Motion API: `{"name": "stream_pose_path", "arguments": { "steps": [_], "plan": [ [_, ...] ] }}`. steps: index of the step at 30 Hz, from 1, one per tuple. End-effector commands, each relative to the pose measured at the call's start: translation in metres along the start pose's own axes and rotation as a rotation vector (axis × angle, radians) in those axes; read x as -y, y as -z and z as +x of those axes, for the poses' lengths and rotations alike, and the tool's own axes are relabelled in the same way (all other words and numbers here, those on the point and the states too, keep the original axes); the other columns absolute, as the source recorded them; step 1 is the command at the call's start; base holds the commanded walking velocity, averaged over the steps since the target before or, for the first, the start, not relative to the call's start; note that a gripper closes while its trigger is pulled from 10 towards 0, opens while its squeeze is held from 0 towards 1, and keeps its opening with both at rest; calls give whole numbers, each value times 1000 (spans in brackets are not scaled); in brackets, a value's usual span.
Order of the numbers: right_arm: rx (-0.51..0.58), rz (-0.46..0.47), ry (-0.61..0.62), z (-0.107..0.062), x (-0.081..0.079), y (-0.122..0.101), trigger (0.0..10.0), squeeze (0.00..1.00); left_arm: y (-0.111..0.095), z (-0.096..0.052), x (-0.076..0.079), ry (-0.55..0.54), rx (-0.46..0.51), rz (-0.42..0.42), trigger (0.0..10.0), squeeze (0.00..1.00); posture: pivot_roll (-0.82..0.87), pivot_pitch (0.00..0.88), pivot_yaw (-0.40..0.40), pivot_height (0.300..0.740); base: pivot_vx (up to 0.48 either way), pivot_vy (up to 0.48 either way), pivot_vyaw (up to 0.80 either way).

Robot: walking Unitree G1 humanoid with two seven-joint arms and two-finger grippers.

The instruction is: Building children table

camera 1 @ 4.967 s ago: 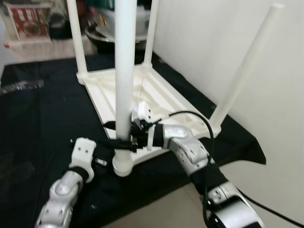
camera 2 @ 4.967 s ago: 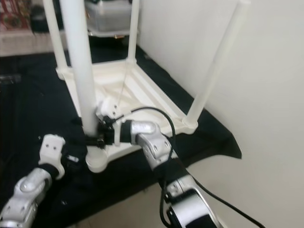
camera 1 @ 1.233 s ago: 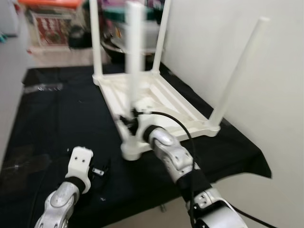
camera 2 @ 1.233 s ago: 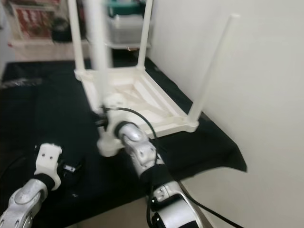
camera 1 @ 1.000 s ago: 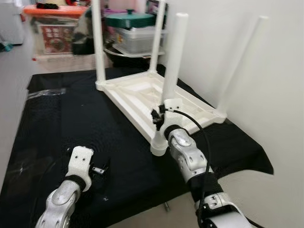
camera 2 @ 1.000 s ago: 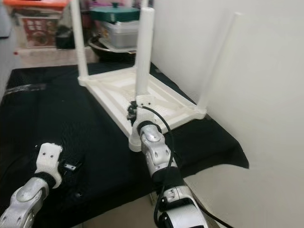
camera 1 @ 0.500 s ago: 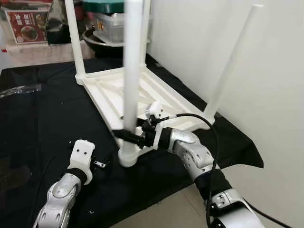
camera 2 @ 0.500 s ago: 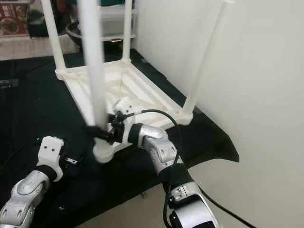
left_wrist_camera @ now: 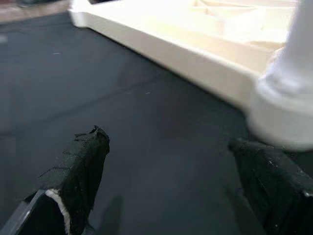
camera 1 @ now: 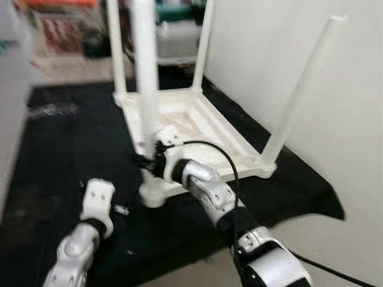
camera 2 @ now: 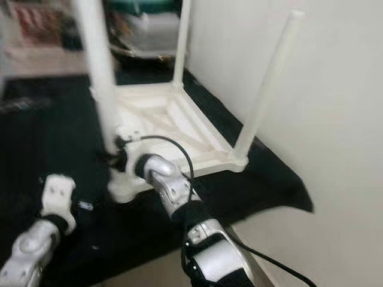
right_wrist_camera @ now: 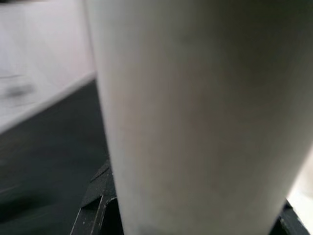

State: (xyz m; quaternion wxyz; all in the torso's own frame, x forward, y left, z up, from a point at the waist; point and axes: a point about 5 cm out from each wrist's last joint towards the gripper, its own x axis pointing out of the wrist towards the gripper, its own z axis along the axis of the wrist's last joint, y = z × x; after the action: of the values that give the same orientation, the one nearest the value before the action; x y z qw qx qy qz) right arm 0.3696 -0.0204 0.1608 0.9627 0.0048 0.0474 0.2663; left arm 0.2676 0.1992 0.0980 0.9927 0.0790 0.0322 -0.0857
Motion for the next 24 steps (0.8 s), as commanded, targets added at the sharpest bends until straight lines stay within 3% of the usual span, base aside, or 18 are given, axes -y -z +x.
{"name": "stream_pose_path", "arguments": {
  "steps": [1,2,4,5,6,7,8,10,11,12,15,16,18,19,21,23,24],
  "plan": [
    [-208,-20,277,-16,40,39,0,0,1,3,9,29,0,-1,10000,0,204,0,-123,740,0,0,0],
    [-219,-7,361,-23,52,44,0,0,-1,5,11,38,4,-4,10000,0,204,0,-122,740,0,0,0],
    [-249,27,396,-29,57,52,0,0,-2,6,12,41,5,-5,10000,0,192,0,-112,740,0,0,0],
    [-269,51,403,-32,58,56,1333,0,-2,6,11,42,6,-5,10000,0,192,0,-112,740,0,0,0],
    [-269,51,403,-32,58,56,1333,0,-2,6,11,42,6,-5,10000,0,192,0,-112,740,0,0,0],
    [-294,97,368,-33,53,61,9216,0,-2,6,11,42,5,-4,10000,0,190,0,-110,740,0,0,0],
    [-277,105,294,-31,44,59,10000,0,-2,5,10,43,3,-3,10000,0,186,0,-108,740,0,0,0],
    [-277,105,294,-31,44,59,10000,0,-2,5,10,43,3,-3,10000,0,186,0,-108,740,0,0,0],
    [-140,163,89,-22,23,40,10000,1000,0,4,9,44,-3,-4,10000,0,175,0,-102,740,0,0,0],
    [-84,166,1,-20,17,29,10000,1000,1,5,10,46,-4,-5,10000,0,175,0,-102,740,0,0,0],
    [-51,179,-105,-15,9,18,10000,1000,1,5,11,50,-4,-6,10000,0,175,0,-102,740,0,0,0],
    [-2,152,-207,-15,4,7,10000,0,-1,6,12,53,1,-6,10000,0,192,0,-111,740,0,0,0],
    [32,128,-276,-16,0,0,10000,0,-2,7,13,55,4,-6,10000,0,192,0,-111,740,0,0,0],
    [79,104,-414,-22,-5,-9,10000,0,-3,7,11,51,7,-4,10000,0,207,0,-120,740,0,0,0],
    [79,104,-414,-22,-5,-9,10000,0,-3,7,11,51,7,-4,10000,0,207,0,-120,740,0,0,0],
    [120,53,-755,-37,-23,-22,10000,0,-2,4,5,34,6,1,10000,0,219,0,-135,740,0,0,0],
    [120,39,-866,-43,-29,-25,10000,0,-2,3,3,29,5,3,10000,0,223,0,-141,740,0,0,0]
  ]
}}
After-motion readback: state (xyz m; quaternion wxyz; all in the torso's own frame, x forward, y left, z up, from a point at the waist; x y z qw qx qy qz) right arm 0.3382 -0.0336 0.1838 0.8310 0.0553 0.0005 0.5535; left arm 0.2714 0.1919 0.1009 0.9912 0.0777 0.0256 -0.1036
